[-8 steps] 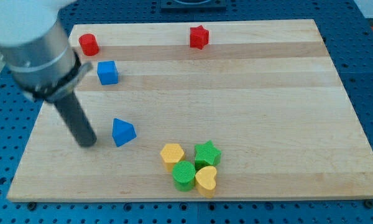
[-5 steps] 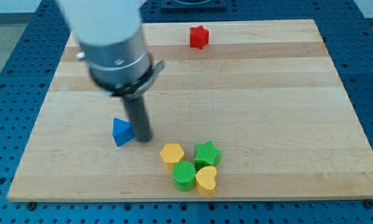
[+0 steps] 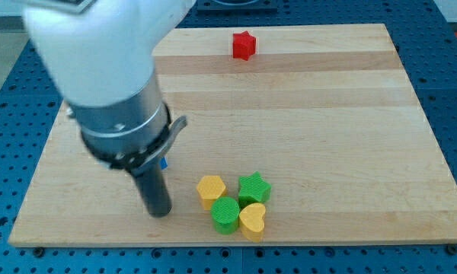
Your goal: Slide the blue triangle upward
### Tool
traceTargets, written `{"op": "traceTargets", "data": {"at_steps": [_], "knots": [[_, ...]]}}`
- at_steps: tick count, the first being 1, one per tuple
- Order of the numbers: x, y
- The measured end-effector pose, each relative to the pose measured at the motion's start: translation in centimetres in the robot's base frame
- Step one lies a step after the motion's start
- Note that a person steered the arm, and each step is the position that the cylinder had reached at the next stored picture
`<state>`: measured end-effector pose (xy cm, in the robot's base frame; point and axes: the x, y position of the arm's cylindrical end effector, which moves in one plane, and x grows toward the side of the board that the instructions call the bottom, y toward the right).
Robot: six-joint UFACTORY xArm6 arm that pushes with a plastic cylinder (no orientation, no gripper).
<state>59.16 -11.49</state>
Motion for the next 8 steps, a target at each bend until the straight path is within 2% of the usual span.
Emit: {"op": "traceTargets", "data": {"at_steps": [2, 4, 6, 7, 8], "knots": [[-1.5, -3.1], [-3.8, -2.9], [-15.7, 3.5], [-16.0, 3.5], [-10.6, 0.7]]}}
